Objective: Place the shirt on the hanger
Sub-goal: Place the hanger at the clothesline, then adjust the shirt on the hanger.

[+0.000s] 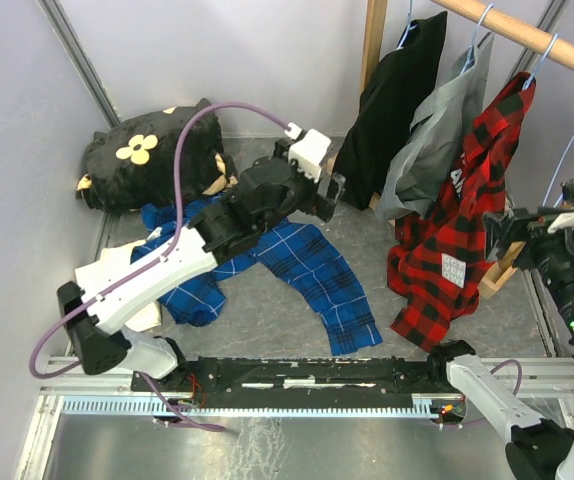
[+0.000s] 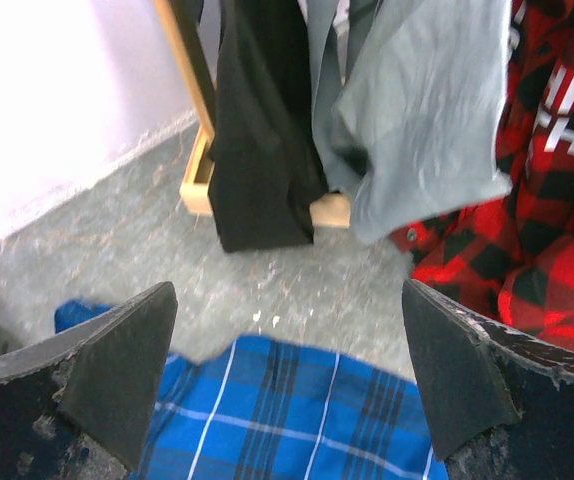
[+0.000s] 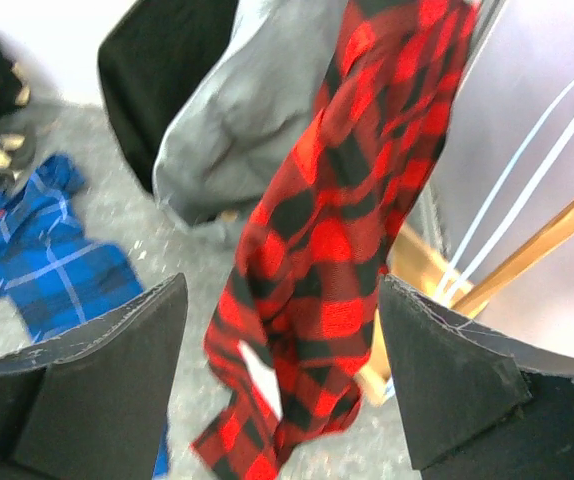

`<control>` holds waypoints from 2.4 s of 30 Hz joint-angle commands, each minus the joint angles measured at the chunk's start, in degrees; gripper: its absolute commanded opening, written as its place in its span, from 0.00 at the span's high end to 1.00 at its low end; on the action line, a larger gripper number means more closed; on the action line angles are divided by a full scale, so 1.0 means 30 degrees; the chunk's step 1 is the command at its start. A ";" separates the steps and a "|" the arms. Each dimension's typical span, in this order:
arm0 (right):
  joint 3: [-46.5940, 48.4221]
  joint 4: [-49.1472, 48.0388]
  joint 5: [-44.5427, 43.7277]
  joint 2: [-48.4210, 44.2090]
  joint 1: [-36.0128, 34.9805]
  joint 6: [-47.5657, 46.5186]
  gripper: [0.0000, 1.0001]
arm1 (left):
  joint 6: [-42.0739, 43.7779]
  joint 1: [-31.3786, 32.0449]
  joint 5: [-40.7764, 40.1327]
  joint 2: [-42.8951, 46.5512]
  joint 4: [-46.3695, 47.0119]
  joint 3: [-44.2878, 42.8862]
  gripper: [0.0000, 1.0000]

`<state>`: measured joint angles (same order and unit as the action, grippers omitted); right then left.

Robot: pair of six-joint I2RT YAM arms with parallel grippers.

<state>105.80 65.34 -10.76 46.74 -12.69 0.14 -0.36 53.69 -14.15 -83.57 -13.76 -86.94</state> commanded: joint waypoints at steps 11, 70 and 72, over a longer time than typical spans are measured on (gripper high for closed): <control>-0.7040 0.4016 0.6923 -0.3186 0.0996 0.4286 0.24 | -0.0929 -0.0163 -0.2858 0.6357 -0.1660 0.6623 0.01; -1.1748 0.2773 -0.9288 1.7616 -1.4010 -0.6085 0.01 | -0.2937 -0.5116 -0.7652 1.2697 -0.0398 1.1859 0.00; -1.2240 0.2822 -0.8927 1.8021 -1.3892 -0.6136 0.01 | -0.3012 -0.5124 -0.7471 1.2592 -0.0394 1.1848 0.00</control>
<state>70.48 73.08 -37.95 99.29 -55.11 -17.26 -6.59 38.48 -38.37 -45.65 -17.15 -51.40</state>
